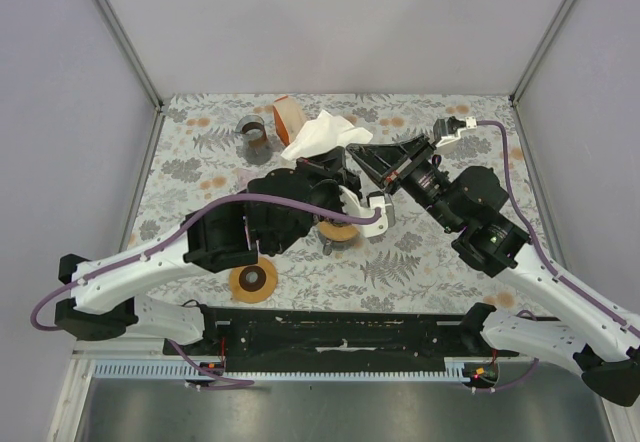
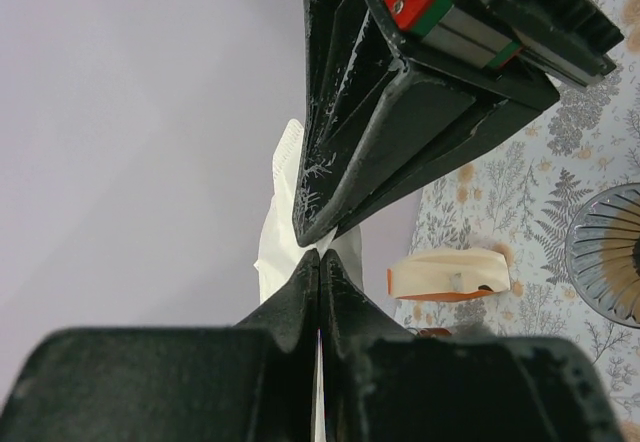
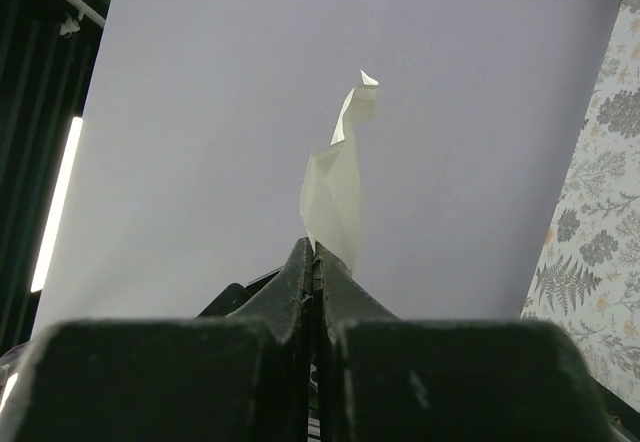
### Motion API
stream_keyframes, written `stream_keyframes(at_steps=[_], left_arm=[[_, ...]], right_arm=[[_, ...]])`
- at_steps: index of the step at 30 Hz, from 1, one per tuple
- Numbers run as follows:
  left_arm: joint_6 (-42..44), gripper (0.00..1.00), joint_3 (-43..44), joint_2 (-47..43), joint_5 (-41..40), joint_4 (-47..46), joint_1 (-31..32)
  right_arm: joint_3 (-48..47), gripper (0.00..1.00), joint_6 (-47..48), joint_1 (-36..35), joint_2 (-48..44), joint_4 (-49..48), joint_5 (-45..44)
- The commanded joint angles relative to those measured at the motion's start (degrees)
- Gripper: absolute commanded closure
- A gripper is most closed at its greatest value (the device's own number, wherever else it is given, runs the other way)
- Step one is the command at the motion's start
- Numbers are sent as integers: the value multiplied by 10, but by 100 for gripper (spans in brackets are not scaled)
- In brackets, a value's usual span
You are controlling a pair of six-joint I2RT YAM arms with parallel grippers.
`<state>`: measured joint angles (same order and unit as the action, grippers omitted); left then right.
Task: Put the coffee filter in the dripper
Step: Place the coffee filter in the coffee dripper.
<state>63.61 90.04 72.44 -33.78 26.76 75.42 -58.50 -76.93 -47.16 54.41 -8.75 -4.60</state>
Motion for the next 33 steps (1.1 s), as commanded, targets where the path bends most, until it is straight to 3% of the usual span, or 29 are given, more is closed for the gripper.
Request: stream_keyframes(at_steps=[1, 4, 7, 8, 12, 16, 20, 27, 30, 33], left_arm=[[-1, 98, 14, -4, -24, -29, 4], [-52, 98, 19, -1, -32, -28, 3], [-151, 98, 32, -2, -40, -38, -9], [-198, 98, 40, -2, -41, -40, -17], [-327, 98, 87, 16, -38, -15, -40], [-394, 98, 111, 25, -46, -15, -50], [-409, 98, 78, 17, -53, -59, -49], [-358, 98, -8, -25, -25, -145, -49], [-344, 98, -20, -31, -13, -159, -47], [-327, 98, -36, -42, 1, -174, -43]], right_arm=[[-6, 100, 14, -3, -6, -12, -9], [-41, 96, 117, -3, -5, 0, -25], [-90, 68, 251, -7, -12, 60, -46], [-95, 64, 285, -11, -15, 63, -52], [-100, 50, 356, -31, -16, 64, -68], [-115, 39, 407, -62, -3, 106, -111], [-99, 35, 420, -71, 4, 76, -134], [-115, 37, 446, -72, 34, 24, -119], [-122, 44, 444, -71, 49, 18, -131], [-120, 61, 427, -71, 56, 15, -159]])
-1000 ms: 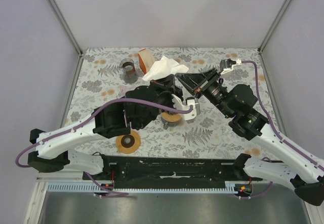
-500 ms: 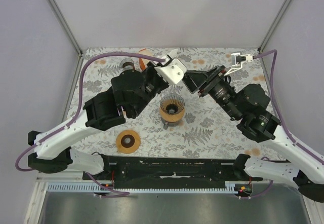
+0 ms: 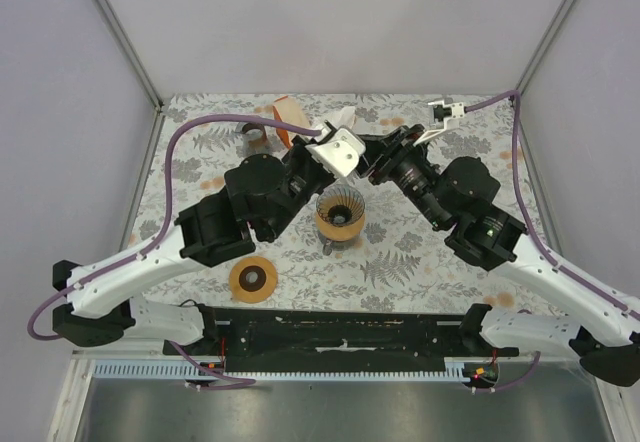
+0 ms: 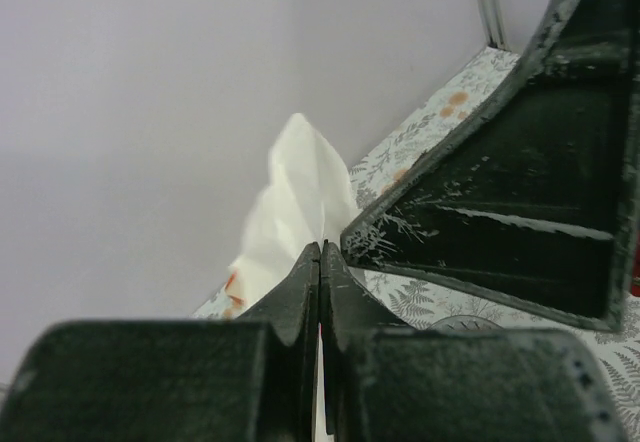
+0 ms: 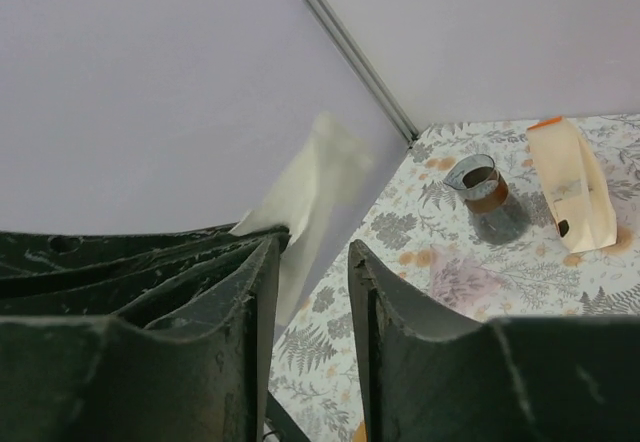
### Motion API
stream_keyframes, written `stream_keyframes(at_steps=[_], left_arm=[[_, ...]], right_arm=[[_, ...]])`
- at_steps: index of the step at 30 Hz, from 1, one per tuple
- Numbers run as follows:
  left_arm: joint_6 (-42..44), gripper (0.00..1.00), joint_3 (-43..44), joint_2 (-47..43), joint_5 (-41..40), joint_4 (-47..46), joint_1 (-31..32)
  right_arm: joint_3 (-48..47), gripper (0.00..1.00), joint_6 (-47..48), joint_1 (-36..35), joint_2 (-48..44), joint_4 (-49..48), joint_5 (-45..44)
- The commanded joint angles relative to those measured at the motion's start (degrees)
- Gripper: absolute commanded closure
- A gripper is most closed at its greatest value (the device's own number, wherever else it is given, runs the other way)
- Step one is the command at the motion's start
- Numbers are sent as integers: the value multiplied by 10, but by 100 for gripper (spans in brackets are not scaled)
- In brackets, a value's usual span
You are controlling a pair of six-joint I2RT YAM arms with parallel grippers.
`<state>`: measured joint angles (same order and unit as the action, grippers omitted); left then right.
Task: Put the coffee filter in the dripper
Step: Place the coffee filter in the coffee dripper.
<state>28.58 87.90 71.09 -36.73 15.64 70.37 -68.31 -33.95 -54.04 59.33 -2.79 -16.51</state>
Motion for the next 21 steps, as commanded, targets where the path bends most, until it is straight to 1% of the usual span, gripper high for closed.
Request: stream_keyframes(at_steps=[1, 4, 7, 11, 14, 15, 16, 17, 19, 21], left_arm=[[31, 98, -22, -32, 36, -68, 8], [41, 98, -35, -40, 41, -78, 9], [53, 98, -41, -43, 50, -83, 10], [78, 98, -51, -44, 51, -107, 10], [95, 98, -52, -42, 54, -130, 11], [97, 98, -52, -39, 54, -133, 11], [97, 98, -52, -39, 52, -133, 11], [98, 98, -51, -39, 46, -134, 11], [111, 98, -48, -39, 25, -142, 11], [135, 98, -45, -39, -3, -153, 8]], right_arm=[[-18, 64, -6, -3, 7, -53, -43], [-29, 66, -4, -2, 17, -51, -52], [-33, 65, -2, -3, 28, -56, -48], [-44, 57, 0, -3, 45, -59, -31], [-49, 56, -7, -2, 63, -70, -9], [-50, 59, -12, -2, 67, -74, -5], [-51, 67, -13, -2, 68, -77, -6], [-50, 79, -12, -2, 68, -75, -13], [-42, 98, -4, -2, 53, -61, -53], [-18, 100, 17, -2, 26, -55, -117]])
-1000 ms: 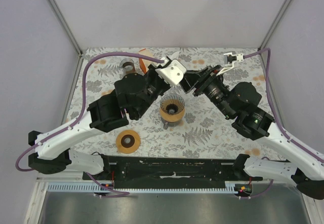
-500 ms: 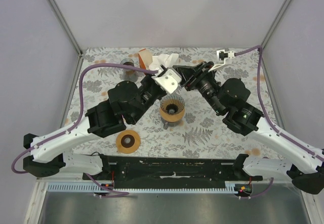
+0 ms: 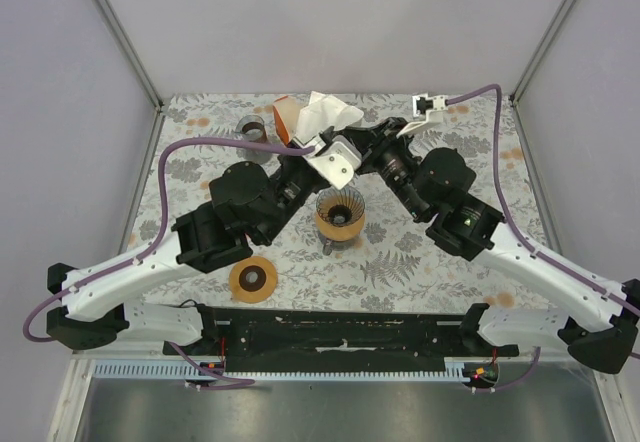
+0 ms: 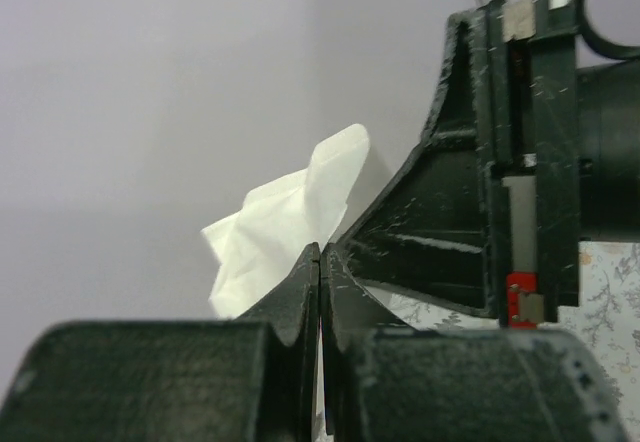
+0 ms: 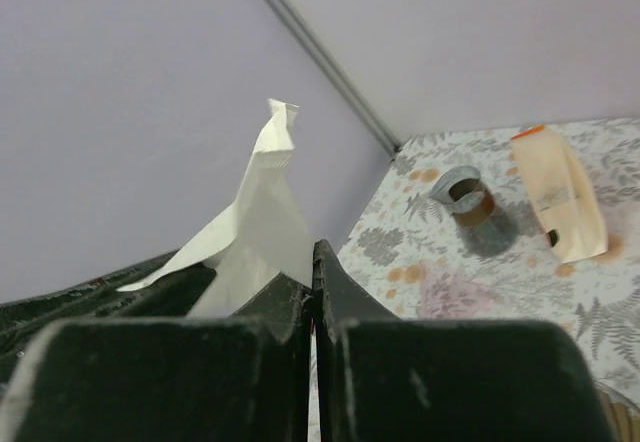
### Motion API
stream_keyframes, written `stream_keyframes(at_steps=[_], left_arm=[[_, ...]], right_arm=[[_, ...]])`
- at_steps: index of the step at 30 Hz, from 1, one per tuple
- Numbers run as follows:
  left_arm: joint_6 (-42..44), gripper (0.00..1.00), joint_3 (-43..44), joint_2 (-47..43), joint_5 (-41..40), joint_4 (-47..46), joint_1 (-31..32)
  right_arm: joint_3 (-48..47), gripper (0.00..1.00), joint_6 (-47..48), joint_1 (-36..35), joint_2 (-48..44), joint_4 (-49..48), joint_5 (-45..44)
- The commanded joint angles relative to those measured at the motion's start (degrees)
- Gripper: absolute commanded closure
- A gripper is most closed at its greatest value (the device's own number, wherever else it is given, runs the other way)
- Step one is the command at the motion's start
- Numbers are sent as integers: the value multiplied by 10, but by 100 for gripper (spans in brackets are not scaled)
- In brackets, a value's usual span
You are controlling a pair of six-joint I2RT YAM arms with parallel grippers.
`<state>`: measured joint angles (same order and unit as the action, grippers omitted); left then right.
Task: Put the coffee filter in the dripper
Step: Place the coffee filter in the coffee dripper.
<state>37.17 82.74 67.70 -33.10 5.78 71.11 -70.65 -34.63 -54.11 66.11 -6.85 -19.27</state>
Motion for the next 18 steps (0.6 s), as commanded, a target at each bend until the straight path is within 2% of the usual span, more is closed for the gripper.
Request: stream_keyframes(at_steps=[1, 3, 8, 12, 14, 15, 18], left_arm=[[62, 98, 8, -6, -44, -74, -1], [80, 98, 8, -12, -43, -83, -10], [94, 98, 11, -11, -34, -88, -16], [73, 98, 15, -11, -25, -77, -16], [28, 98, 33, -3, -22, -41, -15], [0, 98, 47, 5, -19, -19, -14], [-59, 98, 80, 20, -10, 28, -14]], right_arm=[[13, 100, 44, -1, -52, -11, -113], [16, 100, 73, 0, -66, 10, -139], [-22, 100, 113, 1, -50, 86, -135], [-15, 98, 126, 0, -51, 73, -101], [0, 72, 131, 0, -52, 29, -86], [7, 66, 134, 0, -51, 5, -75], [24, 59, 147, -1, -45, -62, -39]])
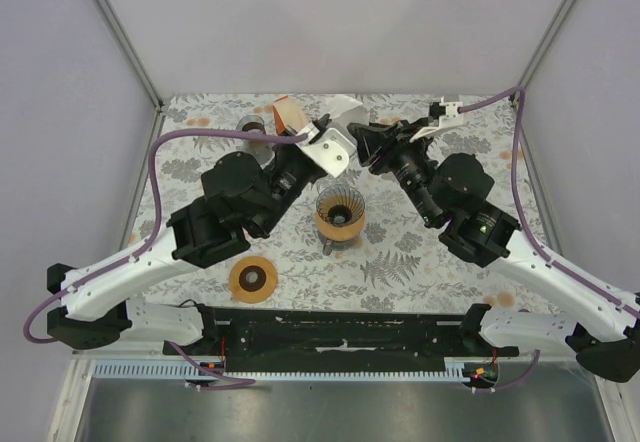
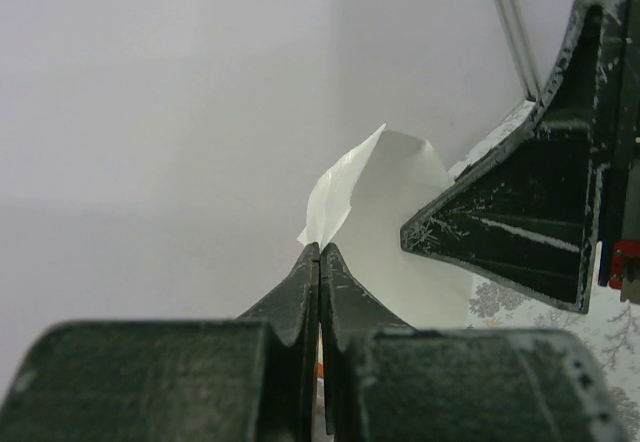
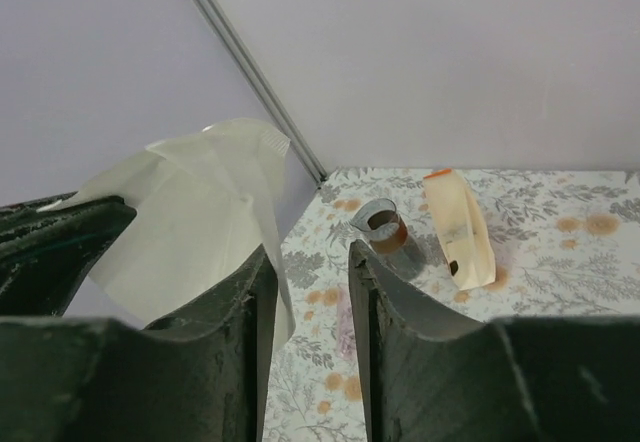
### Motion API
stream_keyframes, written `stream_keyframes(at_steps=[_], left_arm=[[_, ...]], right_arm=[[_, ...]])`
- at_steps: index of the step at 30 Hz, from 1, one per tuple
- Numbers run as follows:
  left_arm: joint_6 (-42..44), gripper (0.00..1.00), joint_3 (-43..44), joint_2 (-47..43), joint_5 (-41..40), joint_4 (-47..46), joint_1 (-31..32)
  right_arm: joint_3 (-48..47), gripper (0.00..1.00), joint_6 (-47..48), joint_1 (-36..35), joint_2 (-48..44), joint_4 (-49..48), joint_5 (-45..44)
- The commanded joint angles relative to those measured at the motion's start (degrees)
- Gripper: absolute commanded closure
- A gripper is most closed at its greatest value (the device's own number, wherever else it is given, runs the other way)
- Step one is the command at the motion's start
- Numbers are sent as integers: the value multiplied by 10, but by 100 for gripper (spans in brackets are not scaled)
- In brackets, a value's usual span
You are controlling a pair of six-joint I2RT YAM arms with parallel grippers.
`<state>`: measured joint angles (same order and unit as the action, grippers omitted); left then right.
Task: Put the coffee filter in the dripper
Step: Place the coffee filter in the coffee dripper.
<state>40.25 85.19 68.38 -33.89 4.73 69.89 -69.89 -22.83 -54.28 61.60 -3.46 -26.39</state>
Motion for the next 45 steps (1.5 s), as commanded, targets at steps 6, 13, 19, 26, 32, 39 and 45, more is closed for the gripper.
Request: stream_keyframes(at_steps=[6, 13, 19, 26, 32, 39, 45], left_arm=[[-155, 98, 96, 28, 4, 81, -4], [-230, 98, 137, 43, 19, 144, -58], [-243, 98, 125, 48, 71, 200, -117], [-313, 57, 114, 63, 212, 314, -178], [-386, 39, 105, 89, 317, 405, -288], [-460, 37, 36, 83, 390, 397, -329], [-520, 31, -18, 99, 424, 377, -335]], right_arm=[[46, 59, 36, 1, 4, -179, 21], [19, 100, 49, 3, -8, -88, -51], [-45, 100, 42, 21, -7, 133, 6], [-117, 100, 0, 57, 55, 353, 142], [-139, 100, -1, 120, 127, 442, 262], [-208, 100, 28, 135, 234, 514, 310], [-236, 100, 37, 136, 287, 539, 296]])
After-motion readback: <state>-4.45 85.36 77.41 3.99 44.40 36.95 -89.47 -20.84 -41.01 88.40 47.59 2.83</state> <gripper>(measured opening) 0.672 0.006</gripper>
